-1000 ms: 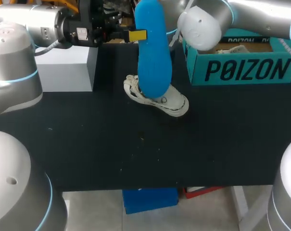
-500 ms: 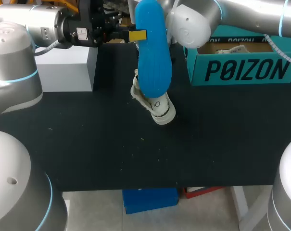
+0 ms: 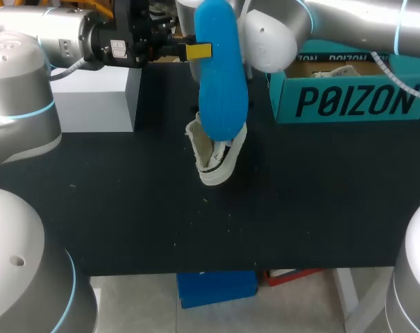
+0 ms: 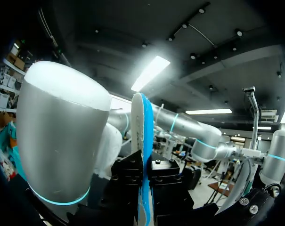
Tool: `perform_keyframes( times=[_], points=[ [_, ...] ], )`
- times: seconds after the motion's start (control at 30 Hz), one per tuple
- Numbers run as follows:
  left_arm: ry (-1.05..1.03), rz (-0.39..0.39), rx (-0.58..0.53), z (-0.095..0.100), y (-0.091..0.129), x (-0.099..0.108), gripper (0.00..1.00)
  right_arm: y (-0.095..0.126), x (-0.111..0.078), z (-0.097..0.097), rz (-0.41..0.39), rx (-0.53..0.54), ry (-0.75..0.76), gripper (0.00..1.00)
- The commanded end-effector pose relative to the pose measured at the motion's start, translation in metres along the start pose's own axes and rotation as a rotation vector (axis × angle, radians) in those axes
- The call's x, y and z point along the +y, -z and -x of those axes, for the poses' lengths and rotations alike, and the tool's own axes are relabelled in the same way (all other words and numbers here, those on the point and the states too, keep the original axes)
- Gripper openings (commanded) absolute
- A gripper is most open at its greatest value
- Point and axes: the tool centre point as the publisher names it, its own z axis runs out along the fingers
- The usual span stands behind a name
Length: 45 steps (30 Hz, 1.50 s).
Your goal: Take the shoe out of the shoebox, open the shoe tongue, remove and reinsert the insole, then place the shoe into the shoebox
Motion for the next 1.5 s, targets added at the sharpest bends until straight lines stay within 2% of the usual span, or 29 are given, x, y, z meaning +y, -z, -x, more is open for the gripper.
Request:
perform_keyframes(
  times=[0.03,0.23,0.4,0.73,1.13,1.5],
  points=[
    [-0.001,0.0,-0.002,0.0,-0.001,0.001,0.0,-0.015,-0.005,-0.004,0.006,0.009,-0.104,0.0],
    [-0.001,0.0,-0.002,0.0,-0.001,0.001,0.0,-0.041,-0.013,-0.005,0.0,0.02,-0.089,0.0],
    [-0.001,0.0,-0.002,0.0,-0.001,0.001,0.0,-0.052,-0.018,-0.001,0.001,0.014,-0.074,0.0],
    [-0.001,0.0,-0.002,0.0,-0.001,0.001,0.0,-0.052,-0.018,0.012,0.023,-0.004,-0.043,0.0],
    [-0.001,0.0,-0.002,0.0,-0.001,0.001,0.0,-0.062,-0.019,0.022,0.021,-0.035,-0.02,0.0],
    [-0.001,0.0,-0.002,0.0,-0.001,0.001,0.0,-0.068,-0.026,0.021,0.004,-0.026,-0.036,0.0]
  ],
)
